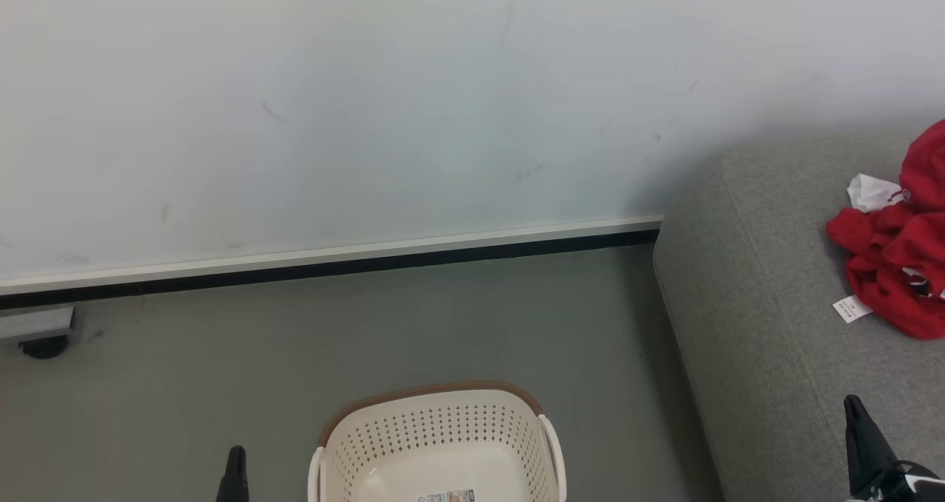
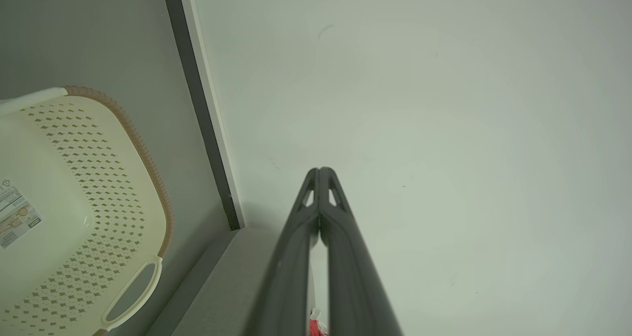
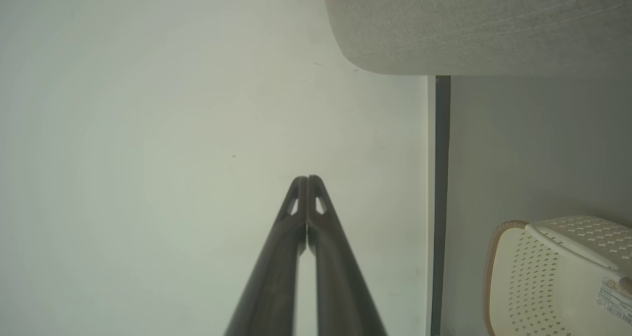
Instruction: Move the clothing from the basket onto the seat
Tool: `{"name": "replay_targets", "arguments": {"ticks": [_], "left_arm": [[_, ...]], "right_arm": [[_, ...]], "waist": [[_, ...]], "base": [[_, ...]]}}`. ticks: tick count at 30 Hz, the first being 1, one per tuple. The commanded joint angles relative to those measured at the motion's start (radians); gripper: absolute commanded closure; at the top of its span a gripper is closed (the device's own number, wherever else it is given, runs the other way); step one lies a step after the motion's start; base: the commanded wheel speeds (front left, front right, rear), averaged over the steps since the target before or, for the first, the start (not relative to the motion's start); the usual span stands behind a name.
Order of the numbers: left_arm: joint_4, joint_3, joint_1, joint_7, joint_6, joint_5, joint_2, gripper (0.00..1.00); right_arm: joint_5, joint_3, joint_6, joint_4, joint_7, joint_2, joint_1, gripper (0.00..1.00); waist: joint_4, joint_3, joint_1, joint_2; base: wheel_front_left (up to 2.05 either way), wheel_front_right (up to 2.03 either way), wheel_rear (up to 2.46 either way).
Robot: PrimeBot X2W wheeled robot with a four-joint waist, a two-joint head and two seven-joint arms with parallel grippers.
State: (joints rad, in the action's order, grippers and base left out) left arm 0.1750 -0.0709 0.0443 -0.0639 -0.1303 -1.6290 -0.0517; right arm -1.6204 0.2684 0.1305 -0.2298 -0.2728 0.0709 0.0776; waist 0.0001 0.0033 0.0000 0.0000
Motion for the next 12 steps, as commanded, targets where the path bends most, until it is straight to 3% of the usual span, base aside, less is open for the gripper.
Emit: {"name": "replay_targets", "arguments": {"ticks": [1, 12], "left_arm": [[0.002, 0.005, 0.006, 0.002, -0.002, 0.002, -0.001, 1.0], [0.002, 0.005, 0.006, 0.002, -0.002, 0.002, 0.0, 1.0]], "right_arm": [[0.001, 0.002, 0.0, -0.001, -0.002, -0.003, 0.01, 1.0], [0.005, 0.005, 0.0, -0.002, -0.006, -0.006, 0.01, 1.0]], "waist": [[0.0, 0.0, 0.0, 0.0], [0.0, 0.0, 0.0, 0.0]], "base": [[0.0, 0.0, 0.0], [0.0, 0.0, 0.0]]}}
